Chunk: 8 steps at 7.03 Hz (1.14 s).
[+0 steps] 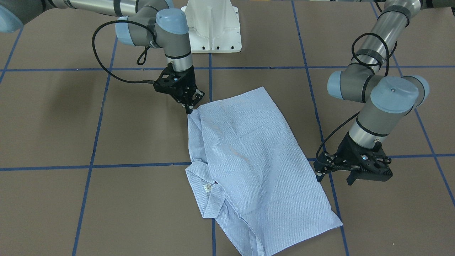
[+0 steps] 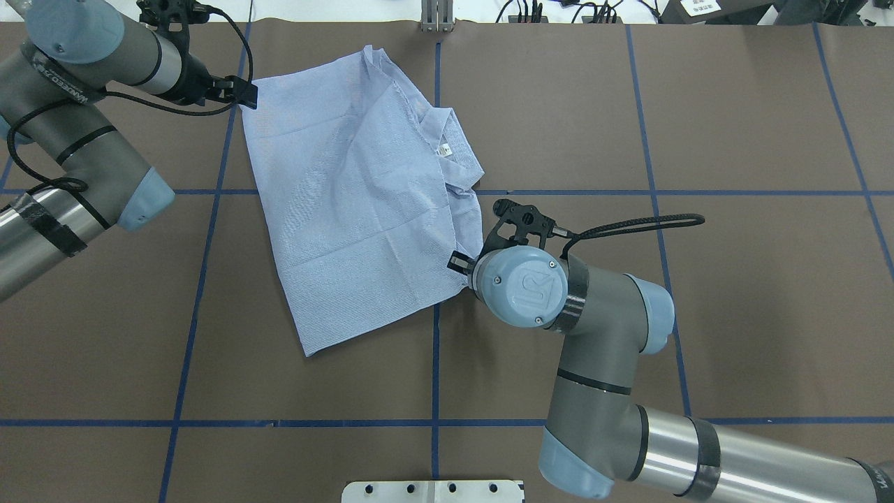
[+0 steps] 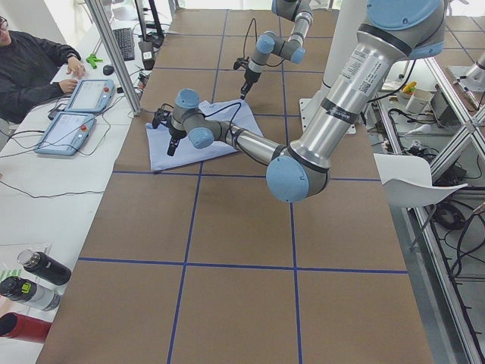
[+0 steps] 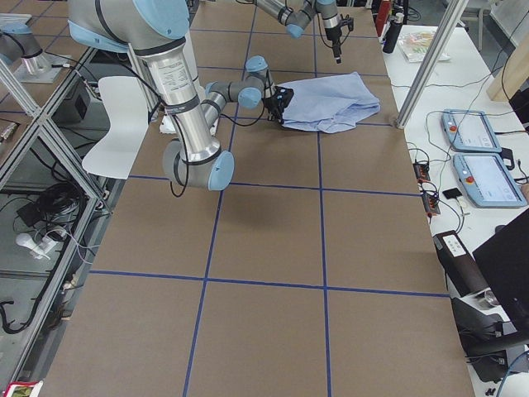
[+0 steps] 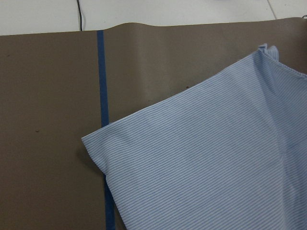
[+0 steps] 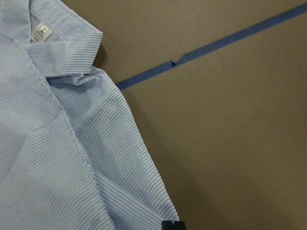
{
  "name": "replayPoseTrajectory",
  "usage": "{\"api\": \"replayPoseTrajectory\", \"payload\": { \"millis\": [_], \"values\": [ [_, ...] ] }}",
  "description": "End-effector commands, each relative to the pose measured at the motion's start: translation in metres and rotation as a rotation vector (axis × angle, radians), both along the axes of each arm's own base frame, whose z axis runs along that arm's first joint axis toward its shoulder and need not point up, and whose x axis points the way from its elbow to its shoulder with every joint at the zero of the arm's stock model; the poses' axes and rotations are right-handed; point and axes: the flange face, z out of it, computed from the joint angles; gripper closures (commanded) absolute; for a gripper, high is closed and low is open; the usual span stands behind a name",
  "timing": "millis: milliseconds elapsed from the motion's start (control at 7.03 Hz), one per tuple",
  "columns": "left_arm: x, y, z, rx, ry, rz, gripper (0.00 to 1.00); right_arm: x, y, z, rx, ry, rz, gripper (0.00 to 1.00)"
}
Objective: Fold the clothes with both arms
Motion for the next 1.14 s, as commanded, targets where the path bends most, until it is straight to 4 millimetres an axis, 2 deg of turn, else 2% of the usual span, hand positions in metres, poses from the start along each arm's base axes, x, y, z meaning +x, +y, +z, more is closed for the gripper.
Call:
{"api": "replayPoseTrajectory", "payload": {
  "millis": [0, 142, 284, 427, 569, 711, 996],
  "values": [
    [0.014, 0.019, -0.02, -0.02, 0.056, -0.007, 0.0, 0.004, 0.058, -0.013, -0.001, 0.0, 0.004, 1.0],
    [0.024, 0.064, -0.03, -0.045, 0.118, 0.024, 0.0, 0.008, 0.074, -0.017, 0.007, 0.002, 0.008, 1.0],
    [0.02, 0.122, -0.044, -0.069, 0.192, 0.065, 0.0, 0.009, 0.077, -0.017, 0.007, 0.015, 0.006, 1.0],
    [0.029, 0.18, -0.053, -0.103, 0.242, 0.106, 0.0, 0.009, 0.077, -0.016, 0.007, 0.016, 0.006, 1.0],
    [0.042, 0.221, -0.062, -0.145, 0.279, 0.147, 0.0, 0.009, 0.077, -0.018, 0.008, 0.015, 0.006, 1.0],
    [0.058, 0.247, -0.062, -0.207, 0.299, 0.166, 0.0, 0.01, 0.076, -0.018, 0.009, 0.016, 0.006, 1.0],
    [0.083, 0.319, -0.043, -0.289, 0.285, 0.101, 0.0, 0.01, 0.076, -0.019, 0.01, 0.015, 0.006, 1.0]
  ]
}}
